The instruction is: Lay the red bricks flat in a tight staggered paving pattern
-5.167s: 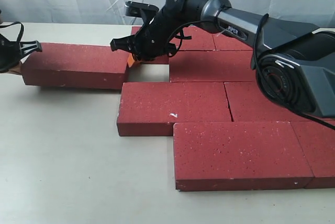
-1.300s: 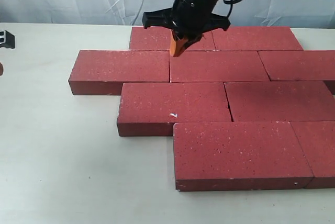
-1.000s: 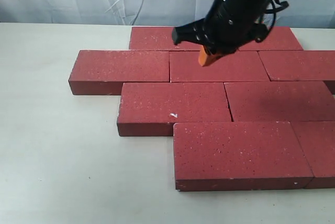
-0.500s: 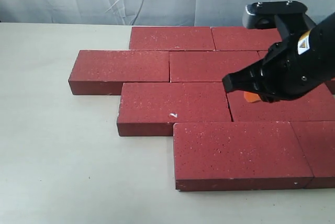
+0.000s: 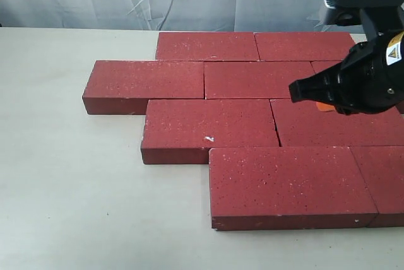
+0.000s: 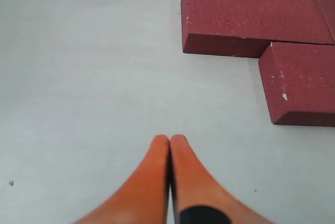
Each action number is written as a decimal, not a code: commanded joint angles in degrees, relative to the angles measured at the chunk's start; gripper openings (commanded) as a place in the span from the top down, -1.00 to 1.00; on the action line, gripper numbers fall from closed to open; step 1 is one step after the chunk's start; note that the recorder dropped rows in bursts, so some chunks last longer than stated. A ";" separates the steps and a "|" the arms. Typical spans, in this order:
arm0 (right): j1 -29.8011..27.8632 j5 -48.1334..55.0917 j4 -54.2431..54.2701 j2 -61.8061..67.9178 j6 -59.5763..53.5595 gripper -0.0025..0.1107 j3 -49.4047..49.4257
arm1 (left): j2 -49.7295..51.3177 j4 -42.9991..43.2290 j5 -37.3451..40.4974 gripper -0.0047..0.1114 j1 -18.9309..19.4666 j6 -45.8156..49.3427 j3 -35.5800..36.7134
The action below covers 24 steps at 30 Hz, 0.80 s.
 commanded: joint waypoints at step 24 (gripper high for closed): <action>-2.61 -2.24 -1.99 -0.52 0.35 0.97 0.32 | -0.32 0.58 -0.92 0.92 0.13 0.15 0.21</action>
